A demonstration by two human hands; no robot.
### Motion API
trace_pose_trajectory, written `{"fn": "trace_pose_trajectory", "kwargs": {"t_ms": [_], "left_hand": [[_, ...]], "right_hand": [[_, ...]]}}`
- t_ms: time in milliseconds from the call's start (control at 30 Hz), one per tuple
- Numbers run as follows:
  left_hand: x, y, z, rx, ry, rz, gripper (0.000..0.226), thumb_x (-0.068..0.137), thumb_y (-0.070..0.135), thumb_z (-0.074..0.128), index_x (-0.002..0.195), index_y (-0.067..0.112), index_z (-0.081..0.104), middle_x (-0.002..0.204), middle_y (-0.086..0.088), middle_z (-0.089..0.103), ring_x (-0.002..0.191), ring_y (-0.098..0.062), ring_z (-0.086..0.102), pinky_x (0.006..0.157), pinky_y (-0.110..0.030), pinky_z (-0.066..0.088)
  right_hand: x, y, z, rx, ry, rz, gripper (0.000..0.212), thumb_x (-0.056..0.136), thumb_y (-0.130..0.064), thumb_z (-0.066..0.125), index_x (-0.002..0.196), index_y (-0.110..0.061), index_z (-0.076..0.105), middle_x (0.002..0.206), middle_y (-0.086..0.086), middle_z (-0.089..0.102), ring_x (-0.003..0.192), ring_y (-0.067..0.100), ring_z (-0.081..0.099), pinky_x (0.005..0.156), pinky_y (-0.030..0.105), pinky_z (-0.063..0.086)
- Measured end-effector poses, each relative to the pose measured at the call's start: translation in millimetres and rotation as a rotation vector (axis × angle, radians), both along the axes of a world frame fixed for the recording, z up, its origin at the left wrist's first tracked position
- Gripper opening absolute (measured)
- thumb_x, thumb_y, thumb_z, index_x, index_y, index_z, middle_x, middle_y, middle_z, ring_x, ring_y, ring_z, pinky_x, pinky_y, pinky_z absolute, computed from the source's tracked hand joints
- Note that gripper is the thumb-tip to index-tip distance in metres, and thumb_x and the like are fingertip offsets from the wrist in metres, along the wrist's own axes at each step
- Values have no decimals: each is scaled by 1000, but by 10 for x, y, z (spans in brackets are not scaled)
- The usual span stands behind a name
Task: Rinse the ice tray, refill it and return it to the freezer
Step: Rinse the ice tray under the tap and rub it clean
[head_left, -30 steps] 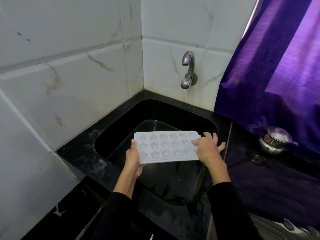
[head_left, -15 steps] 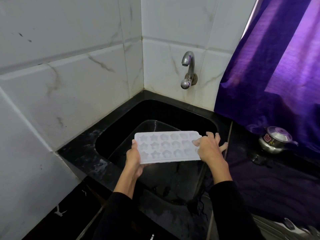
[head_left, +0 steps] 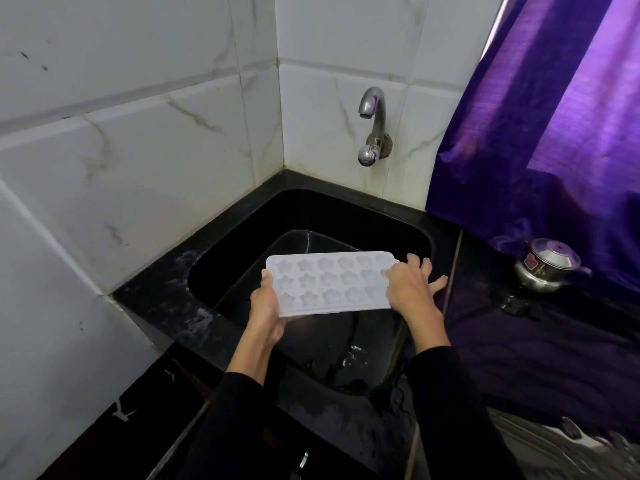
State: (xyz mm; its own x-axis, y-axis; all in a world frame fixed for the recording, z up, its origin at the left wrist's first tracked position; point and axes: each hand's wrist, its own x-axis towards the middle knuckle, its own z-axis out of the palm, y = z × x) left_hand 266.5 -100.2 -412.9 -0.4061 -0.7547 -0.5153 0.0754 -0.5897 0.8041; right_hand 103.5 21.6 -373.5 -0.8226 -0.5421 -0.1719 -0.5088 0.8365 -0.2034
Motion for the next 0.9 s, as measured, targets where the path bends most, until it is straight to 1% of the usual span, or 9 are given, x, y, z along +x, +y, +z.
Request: {"fn": "trace_pose_trajectory", "kwargs": {"t_ms": [67, 167, 200, 267, 333, 433, 533, 767, 900], "left_hand": [[9, -24, -13, -1, -1, 6, 43, 100, 47, 28, 96, 16, 57, 97, -10, 68, 88, -30, 66, 70, -47, 54], [25, -40, -34, 6, -8, -3, 44, 100, 47, 28, 100, 15, 58, 97, -11, 68, 89, -30, 66, 75, -48, 54], [28, -34, -36, 11, -12, -7, 44, 100, 46, 28, 98, 15, 58, 96, -11, 68, 89, -30, 66, 75, -48, 54], [27, -19, -29, 17, -15, -13, 43, 101, 46, 27, 96, 15, 58, 95, -10, 68, 87, -30, 66, 74, -49, 53], [14, -29, -25, 17, -8, -15, 44, 101, 46, 27, 98, 15, 58, 95, -10, 68, 88, -30, 66, 73, -49, 54], [2, -29, -6, 11, -13, -11, 44, 101, 46, 27, 97, 15, 57, 93, -9, 68, 86, -29, 66, 71, -47, 54], [0, -15, -8, 17, -7, -19, 44, 100, 47, 27, 101, 14, 57, 96, -10, 68, 88, -29, 66, 73, -49, 54], [34, -41, -21, 12, 5, -6, 46, 100, 47, 28, 110, 13, 57, 99, -10, 69, 90, -30, 66, 71, -48, 54], [44, -36, -18, 13, -3, -20, 47, 100, 48, 26, 108, 13, 57, 100, -10, 69, 90, -30, 67, 69, -47, 54]], "right_hand": [[3, 24, -20, 7, 2, 28, 53, 85, 8, 53, 125, -26, 60, 154, 10, 17, 145, 35, -2, 112, 65, -2], [-13, 49, -30, -10, -41, 9, 38, 84, 9, 50, 98, -22, 67, 151, 9, 24, 145, 35, 0, 111, 66, -2], [-17, 56, -30, -25, -55, -10, 34, 85, 7, 49, 95, -20, 67, 150, 9, 25, 145, 34, 0, 111, 66, -2], [-15, 71, -31, -90, -45, -47, 36, 88, 3, 50, 110, -21, 64, 150, 9, 25, 145, 32, 2, 112, 65, -2], [13, 78, -14, -182, 25, -49, 46, 83, 8, 52, 120, -20, 55, 147, 10, 26, 144, 30, 6, 112, 65, 0], [90, 42, 40, -207, 50, 19, 55, 77, 16, 50, 116, -22, 56, 148, 10, 24, 145, 30, 2, 112, 64, -3], [167, -25, 57, -133, -7, 46, 46, 83, 10, 54, 112, -24, 65, 154, 10, 15, 146, 32, -7, 112, 62, -9], [251, -44, 38, -72, -16, 80, 57, 78, 18, 49, 109, -25, 68, 153, 11, 16, 145, 36, -9, 110, 63, -11], [248, -31, 52, -75, -33, 39, 51, 83, 14, 49, 111, -23, 68, 155, 10, 13, 145, 36, -12, 111, 63, -9]]}}
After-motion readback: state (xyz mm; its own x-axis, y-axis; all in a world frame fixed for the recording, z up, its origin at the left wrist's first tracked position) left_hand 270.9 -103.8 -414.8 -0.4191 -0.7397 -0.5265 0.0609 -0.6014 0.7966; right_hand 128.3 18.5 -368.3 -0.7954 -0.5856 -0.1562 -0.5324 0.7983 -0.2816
